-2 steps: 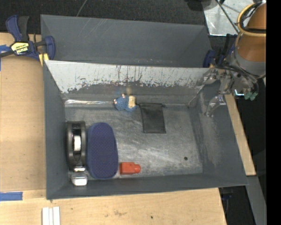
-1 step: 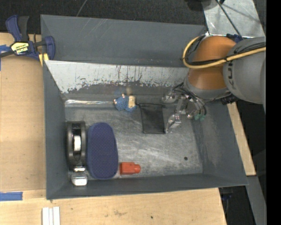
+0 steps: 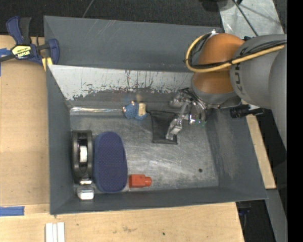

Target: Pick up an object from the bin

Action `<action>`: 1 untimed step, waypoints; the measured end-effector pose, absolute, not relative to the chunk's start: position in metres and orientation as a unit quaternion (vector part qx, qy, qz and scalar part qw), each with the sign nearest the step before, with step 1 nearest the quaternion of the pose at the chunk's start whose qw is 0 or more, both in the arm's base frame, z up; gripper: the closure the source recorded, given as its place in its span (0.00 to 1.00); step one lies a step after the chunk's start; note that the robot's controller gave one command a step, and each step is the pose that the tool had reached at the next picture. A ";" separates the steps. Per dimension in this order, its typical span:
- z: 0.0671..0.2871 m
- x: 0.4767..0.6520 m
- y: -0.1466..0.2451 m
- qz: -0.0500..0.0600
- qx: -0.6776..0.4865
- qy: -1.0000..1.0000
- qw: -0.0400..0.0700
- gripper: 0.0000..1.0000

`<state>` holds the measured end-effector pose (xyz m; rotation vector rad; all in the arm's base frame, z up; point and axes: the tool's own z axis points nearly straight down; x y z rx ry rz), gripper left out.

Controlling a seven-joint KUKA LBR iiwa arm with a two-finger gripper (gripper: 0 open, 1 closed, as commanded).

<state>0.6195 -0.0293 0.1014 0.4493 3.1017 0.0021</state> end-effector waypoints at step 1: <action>0.101 0.621 -0.039 0.000 0.214 0.977 0.004 0.00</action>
Offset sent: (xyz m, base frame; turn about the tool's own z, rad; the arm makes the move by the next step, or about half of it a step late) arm 0.0005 -0.0094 -0.0014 0.1448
